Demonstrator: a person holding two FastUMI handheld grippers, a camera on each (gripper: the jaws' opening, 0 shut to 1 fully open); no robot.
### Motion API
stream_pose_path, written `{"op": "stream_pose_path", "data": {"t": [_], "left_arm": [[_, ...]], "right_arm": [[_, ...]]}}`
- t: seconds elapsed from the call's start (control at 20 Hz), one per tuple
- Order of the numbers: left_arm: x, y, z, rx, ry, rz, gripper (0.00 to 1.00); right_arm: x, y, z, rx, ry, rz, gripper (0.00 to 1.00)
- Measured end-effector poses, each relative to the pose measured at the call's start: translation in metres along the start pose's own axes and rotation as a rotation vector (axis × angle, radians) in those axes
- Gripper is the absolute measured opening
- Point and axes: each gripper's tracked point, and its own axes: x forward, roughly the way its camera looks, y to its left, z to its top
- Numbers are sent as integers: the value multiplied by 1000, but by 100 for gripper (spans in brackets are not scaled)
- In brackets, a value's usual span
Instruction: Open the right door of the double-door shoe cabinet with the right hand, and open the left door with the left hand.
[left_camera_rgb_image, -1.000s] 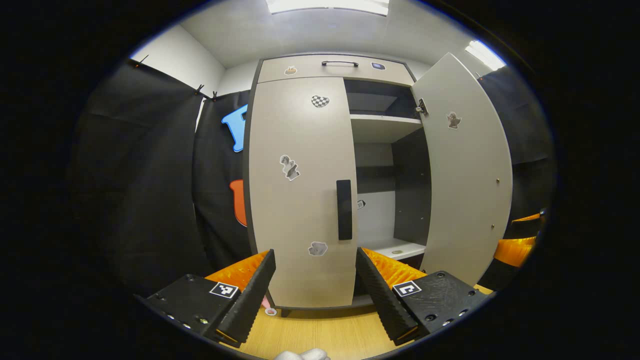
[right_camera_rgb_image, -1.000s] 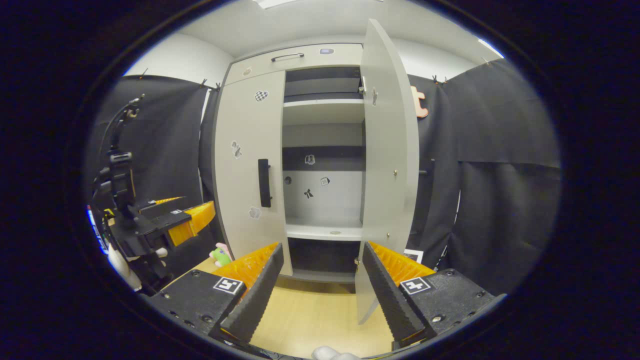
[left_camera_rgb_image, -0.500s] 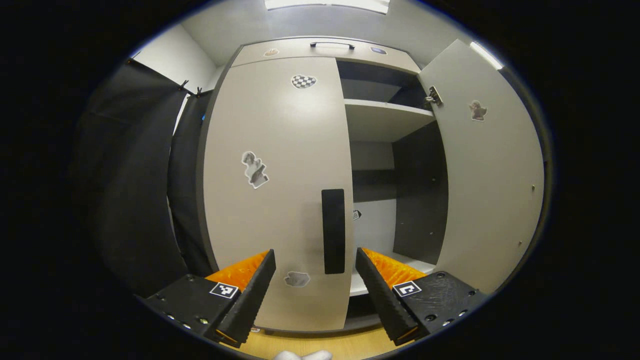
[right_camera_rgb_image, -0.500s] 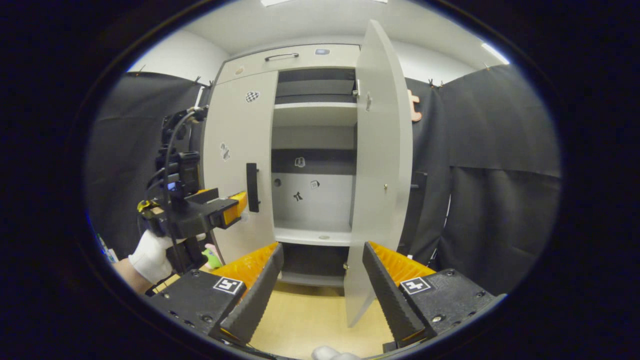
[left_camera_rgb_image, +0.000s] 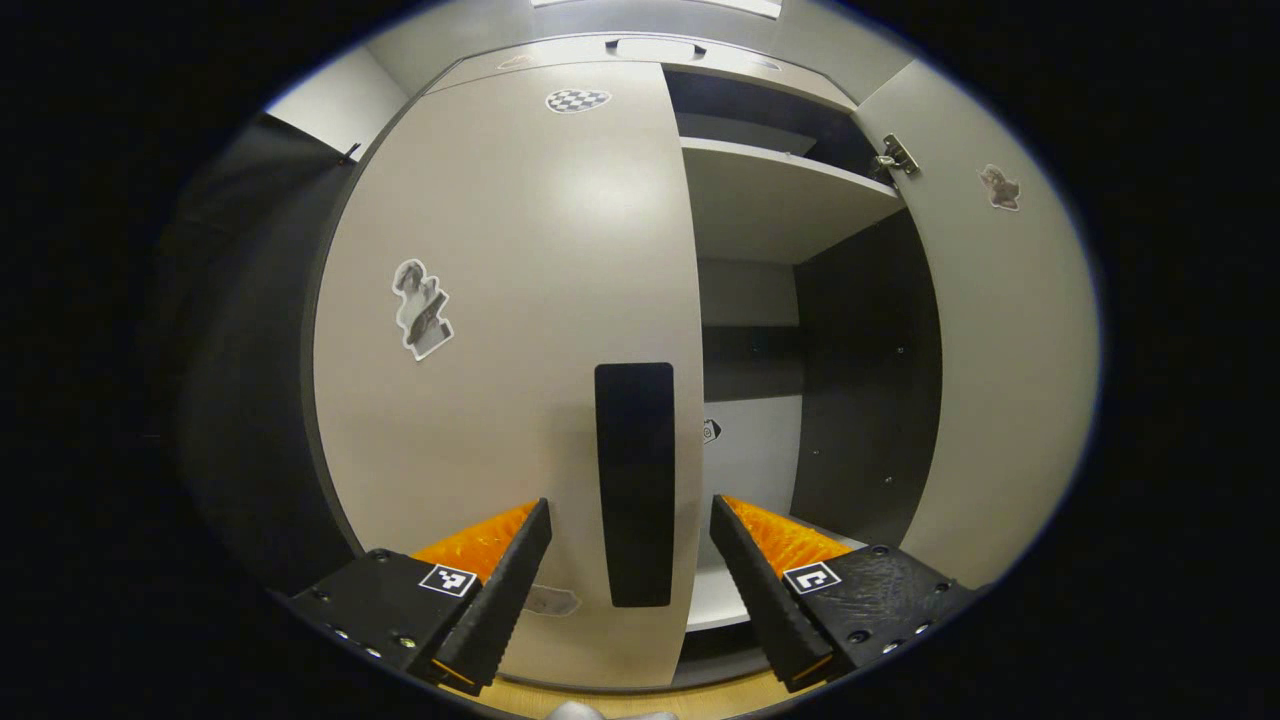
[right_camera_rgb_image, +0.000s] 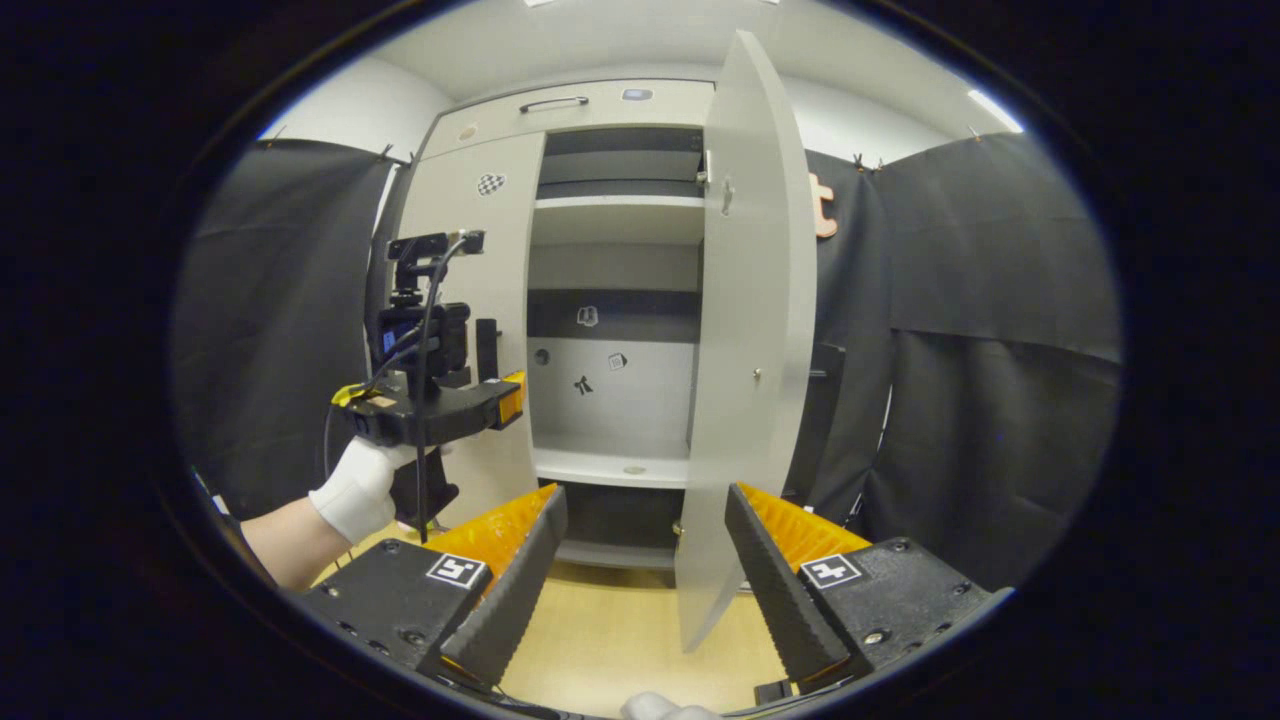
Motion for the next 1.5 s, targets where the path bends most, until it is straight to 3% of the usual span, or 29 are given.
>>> {"op": "stream_pose_path", "data": {"t": [0.05, 0.1, 0.15, 0.2, 0.25, 0.45, 0.5, 0.55, 0.6, 0.65, 0.75, 1.5], "left_arm": [[1, 4, 1, 6, 3, 23, 90], [0, 4, 0, -2, 9, 25, 97], [3, 3, 1, -2, 5, 27, 76], [2, 4, -1, 7, 15, 28, 76], [2, 4, -2, 12, 23, 29, 58], [1, 0, -3, 7, 31, 12, 29], [2, 0, -2, 1, 36, 9, 25], [1, -1, -2, -3, 36, 8, 12], [1, -1, -2, -15, 36, 7, 17], [-1, -1, -2, -12, 39, 1, 8], [-2, -1, -1, -13, 39, -11, 5], [-57, 7, 3, -41, 24, -47, 5]], "right_arm": [[-1, 0, -2, 3, 5, 2, 99], [-1, 0, -3, 5, 7, 5, 99], [-2, -1, -4, 6, 7, 6, 99], [-3, -2, -4, 7, 7, 10, 99], [-4, -2, -5, 14, 8, 11, 99], [-9, -1, -4, 27, -1, 16, 99], [-11, -1, -6, 30, 0, 19, 99], [-12, 0, -6, 32, 1, 22, 99], [-13, 0, -8, 33, 3, 25, 99], [-15, 1, -8, 35, 2, 28, 99], [-18, 3, -9, 41, 4, 35, 99], [-59, 13, -21, 50, -8, 67, 99]]}}
